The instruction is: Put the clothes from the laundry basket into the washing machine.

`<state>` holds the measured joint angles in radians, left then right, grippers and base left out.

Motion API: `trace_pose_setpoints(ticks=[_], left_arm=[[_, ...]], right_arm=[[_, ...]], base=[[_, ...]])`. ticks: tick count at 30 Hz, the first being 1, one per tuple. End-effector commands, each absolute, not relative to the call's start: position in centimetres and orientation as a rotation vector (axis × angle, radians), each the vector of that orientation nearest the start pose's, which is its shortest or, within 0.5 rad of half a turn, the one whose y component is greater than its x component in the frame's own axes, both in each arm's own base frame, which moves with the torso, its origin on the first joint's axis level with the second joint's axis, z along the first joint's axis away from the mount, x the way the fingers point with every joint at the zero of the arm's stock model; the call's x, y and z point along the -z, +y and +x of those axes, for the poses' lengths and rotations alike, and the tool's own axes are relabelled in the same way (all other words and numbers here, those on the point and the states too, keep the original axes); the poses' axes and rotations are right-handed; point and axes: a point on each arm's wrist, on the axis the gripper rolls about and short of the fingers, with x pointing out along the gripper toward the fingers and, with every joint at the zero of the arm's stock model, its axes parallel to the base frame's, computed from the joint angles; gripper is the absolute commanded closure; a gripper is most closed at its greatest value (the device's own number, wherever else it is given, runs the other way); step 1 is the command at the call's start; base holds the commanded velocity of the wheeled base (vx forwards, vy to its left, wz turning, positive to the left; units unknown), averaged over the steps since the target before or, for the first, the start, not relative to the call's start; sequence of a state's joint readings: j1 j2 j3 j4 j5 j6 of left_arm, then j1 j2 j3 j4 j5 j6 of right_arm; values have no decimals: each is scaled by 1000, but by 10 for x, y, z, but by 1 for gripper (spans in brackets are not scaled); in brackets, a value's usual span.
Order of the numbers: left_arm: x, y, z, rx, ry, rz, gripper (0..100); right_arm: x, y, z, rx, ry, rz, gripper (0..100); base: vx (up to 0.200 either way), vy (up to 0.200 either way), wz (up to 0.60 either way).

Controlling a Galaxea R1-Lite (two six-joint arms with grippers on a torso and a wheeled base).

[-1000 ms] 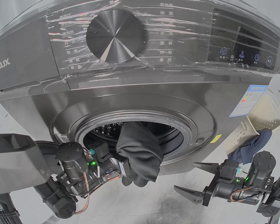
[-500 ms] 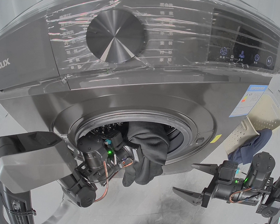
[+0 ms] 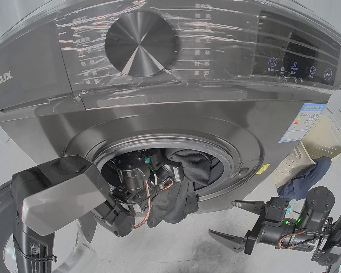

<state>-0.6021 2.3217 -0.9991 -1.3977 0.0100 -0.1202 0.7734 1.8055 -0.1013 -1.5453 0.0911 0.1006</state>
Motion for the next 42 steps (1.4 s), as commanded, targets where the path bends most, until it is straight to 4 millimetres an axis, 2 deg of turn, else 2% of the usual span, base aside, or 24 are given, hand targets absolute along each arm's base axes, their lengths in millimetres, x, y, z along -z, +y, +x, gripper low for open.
trace_pose_setpoints(ticks=[1,4,8,9,17,22,23,25,29,30,31,32,35,42], left_arm=[[-74,-251,367,579,-48,-145,100],[-71,-254,388,557,-62,-140,100],[-75,-256,403,526,-96,-149,100],[-80,-253,413,490,-117,-156,100],[-91,-258,437,425,-168,-177,100],[-92,-253,442,379,-177,-181,100],[-94,-252,441,376,-178,-181,0],[-98,-248,438,373,-171,-180,0],[-107,-236,413,389,-53,-141,0],[-107,-236,413,389,-53,-141,0],[-105,-233,398,424,25,-116,0],[-104,-232,396,436,41,-113,0],[-92,-232,376,526,162,-80,0],[-68,-241,358,565,251,-42,0]], right_arm=[[-92,159,157,-862,197,39,0],[-92,160,158,-862,197,39,0],[-92,160,158,-862,197,39,0],[-92,159,158,-861,197,39,0],[-90,160,159,-860,205,37,0],[-91,160,159,-857,202,38,0],[-91,160,159,-859,200,39,0],[-91,160,160,-859,202,38,0],[-90,160,159,-862,203,37,0],[-90,160,159,-862,203,37,0],[-91,161,159,-862,202,38,0],[-91,161,159,-862,202,38,0],[-90,160,159,-861,205,37,0],[-90,161,158,-863,203,37,0]], base=[[0,0,0],[0,0,0],[0,0,0],[0,0,0],[0,0,0],[0,0,0],[0,0,0],[0,0,0],[0,0,0],[0,0,0],[0,0,0],[0,0,0],[0,0,0],[0,0,0]])
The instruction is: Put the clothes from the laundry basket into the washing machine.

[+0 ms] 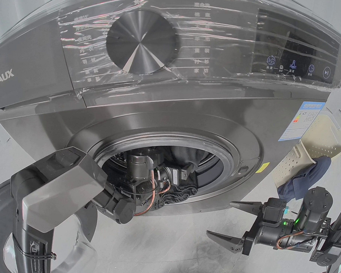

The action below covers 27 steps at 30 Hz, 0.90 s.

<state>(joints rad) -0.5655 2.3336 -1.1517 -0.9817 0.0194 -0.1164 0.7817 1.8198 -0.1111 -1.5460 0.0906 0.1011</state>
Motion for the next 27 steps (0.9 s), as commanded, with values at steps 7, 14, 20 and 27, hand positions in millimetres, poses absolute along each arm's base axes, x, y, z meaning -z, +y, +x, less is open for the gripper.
trace_pose_setpoints(ticks=[7,14,20,27], left_arm=[[-59,-241,360,564,278,-29,100],[-63,-244,370,546,239,-51,100],[-89,-247,388,487,136,-129,100],[-92,-241,409,433,51,-158,100]], right_arm=[[-91,161,157,-867,199,38,0],[-92,161,158,-868,198,39,0],[-91,163,158,-869,201,37,0],[-91,162,159,-866,200,38,0]], base=[[0,0,0],[0,0,0],[0,0,0],[0,0,0]])
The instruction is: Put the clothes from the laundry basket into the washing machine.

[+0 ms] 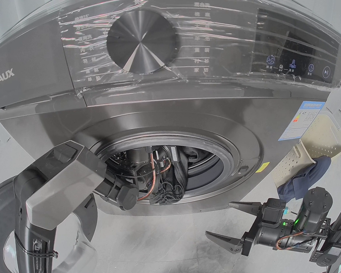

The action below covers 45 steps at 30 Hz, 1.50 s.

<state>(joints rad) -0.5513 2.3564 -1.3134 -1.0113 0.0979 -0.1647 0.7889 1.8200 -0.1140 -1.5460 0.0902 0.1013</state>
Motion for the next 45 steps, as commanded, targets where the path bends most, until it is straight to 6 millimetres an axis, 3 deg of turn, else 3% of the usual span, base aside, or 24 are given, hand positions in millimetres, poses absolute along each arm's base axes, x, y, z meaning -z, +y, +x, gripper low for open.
trace_pose_setpoints(ticks=[1,2,11,19,20,29,34,45], left_arm=[[-92,-242,409,436,44,-161,100],[-92,-241,407,438,49,-161,0],[-78,-234,359,542,288,-80,0],[-54,-235,368,538,326,-22,0],[-54,-236,369,538,322,-25,100],[-72,-244,385,520,236,-57,100],[-99,-249,419,396,42,-146,100],[-123,-248,450,329,-174,-249,100]], right_arm=[[-91,162,158,-866,202,37,0],[-90,162,159,-866,203,37,0],[-90,162,159,-866,205,36,0],[-91,162,158,-866,202,37,0],[-90,162,159,-866,203,37,0],[-91,162,159,-866,200,38,0],[-90,162,159,-866,204,38,0],[-89,163,159,-866,209,36,0]], base=[[0,0,0],[0,0,0],[0,0,0],[0,0,0],[0,0,0],[0,0,0],[0,0,0],[0,0,0]])
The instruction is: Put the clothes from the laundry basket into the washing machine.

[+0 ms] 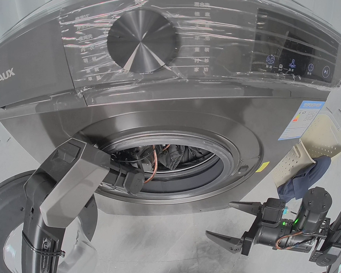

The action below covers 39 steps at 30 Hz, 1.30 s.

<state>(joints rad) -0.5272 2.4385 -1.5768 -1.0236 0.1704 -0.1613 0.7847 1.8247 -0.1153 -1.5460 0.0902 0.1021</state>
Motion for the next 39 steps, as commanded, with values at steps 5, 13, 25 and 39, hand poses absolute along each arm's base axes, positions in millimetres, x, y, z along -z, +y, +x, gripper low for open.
trace_pose_setpoints(ticks=[5,13,25,39], left_arm=[[-124,-249,452,320,-192,-257,100],[-111,-249,446,327,-156,-239,0],[-95,-252,394,395,11,-138,0],[-96,-245,221,798,123,-3,0]], right_arm=[[-89,163,159,-866,209,36,0],[-87,163,160,-863,217,34,0],[-87,161,161,-857,217,33,0],[-84,152,143,-888,258,14,0]], base=[[0,0,0],[0,0,0],[0,0,0],[0,0,0]])
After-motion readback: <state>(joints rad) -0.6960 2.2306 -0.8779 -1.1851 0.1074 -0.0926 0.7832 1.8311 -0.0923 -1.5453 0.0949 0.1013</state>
